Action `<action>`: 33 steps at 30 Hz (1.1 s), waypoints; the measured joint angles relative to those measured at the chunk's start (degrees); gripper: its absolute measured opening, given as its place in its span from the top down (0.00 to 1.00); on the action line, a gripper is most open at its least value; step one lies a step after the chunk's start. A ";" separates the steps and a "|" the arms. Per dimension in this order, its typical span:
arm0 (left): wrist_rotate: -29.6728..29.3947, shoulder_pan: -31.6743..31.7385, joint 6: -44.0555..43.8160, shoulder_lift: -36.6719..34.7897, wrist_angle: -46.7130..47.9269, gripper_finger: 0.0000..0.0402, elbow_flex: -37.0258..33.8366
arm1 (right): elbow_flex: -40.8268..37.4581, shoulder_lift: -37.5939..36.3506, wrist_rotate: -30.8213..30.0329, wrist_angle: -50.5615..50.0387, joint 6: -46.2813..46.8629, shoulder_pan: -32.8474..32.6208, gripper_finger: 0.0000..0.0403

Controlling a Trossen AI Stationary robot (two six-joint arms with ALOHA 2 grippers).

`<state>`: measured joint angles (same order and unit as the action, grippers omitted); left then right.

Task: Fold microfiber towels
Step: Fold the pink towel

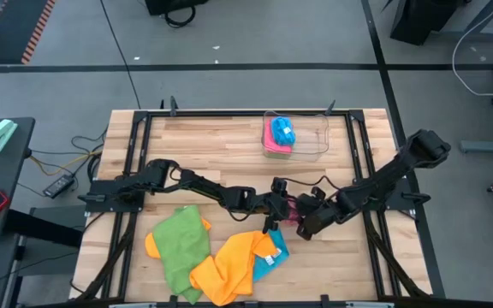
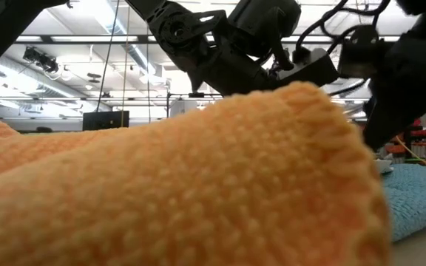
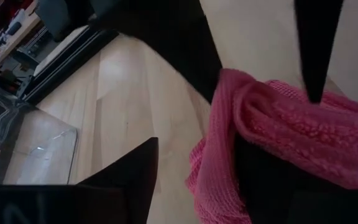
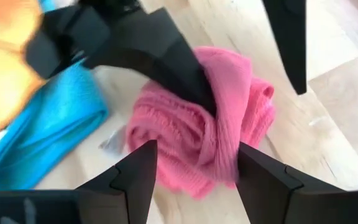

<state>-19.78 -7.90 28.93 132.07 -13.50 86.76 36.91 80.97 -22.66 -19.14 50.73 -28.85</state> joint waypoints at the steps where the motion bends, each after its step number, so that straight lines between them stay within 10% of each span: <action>1: 0.07 -0.02 0.02 0.00 0.00 0.47 0.00 | 0.00 -0.80 0.07 -0.08 -0.34 -0.42 0.48; 9: 0.90 -0.11 0.05 -0.04 -0.37 0.48 0.02 | 0.07 -1.81 -11.27 0.19 -3.25 -2.64 0.48; 33: 0.62 -0.96 1.83 -5.14 7.87 0.50 -0.20 | 0.15 4.00 -10.93 0.03 -0.35 -2.59 0.48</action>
<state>-19.16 -8.86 30.76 126.93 -5.63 86.56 37.06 84.97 -33.58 -19.11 50.39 -31.44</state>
